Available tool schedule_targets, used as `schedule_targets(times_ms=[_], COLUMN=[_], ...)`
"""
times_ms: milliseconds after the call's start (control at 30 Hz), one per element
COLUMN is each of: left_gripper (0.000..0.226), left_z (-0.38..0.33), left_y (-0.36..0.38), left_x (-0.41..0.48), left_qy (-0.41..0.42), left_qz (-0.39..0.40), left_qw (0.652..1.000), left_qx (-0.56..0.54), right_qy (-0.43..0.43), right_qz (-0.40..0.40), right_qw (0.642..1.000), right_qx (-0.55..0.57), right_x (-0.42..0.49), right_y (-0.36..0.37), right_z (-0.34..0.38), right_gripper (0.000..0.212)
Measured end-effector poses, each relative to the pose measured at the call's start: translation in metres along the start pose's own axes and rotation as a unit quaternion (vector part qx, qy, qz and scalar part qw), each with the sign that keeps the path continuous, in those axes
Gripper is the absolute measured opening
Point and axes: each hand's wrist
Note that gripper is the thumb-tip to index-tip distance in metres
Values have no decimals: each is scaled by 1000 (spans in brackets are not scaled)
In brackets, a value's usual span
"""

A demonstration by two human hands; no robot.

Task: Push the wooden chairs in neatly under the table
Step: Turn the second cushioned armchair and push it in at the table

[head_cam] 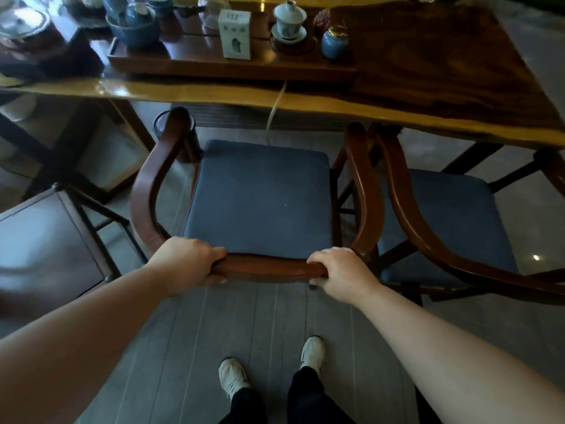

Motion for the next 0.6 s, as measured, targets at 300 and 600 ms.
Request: schedule_targets(times_ms=[300, 600], left_gripper=[47, 79], left_z=[-6, 27], left_y=[6, -6], left_x=[-3, -54], left_qy=[-82, -83], left_qz=[3, -110], left_qw=[992, 984], left_qx=[-95, -114], right_qy=[26, -65], right_qz=[83, 77], right_qw=[995, 986], right_qx=[-46, -131], right_x=[6, 32], right_y=[-12, 4], right_z=[11, 89], right_gripper=[46, 86])
Point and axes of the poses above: each hand's wrist, its own x-axis towards the middle knuckle, its own y-axis out of the palm, z = x × y, and after that the axes turned 5 degrees about -y, right-handed
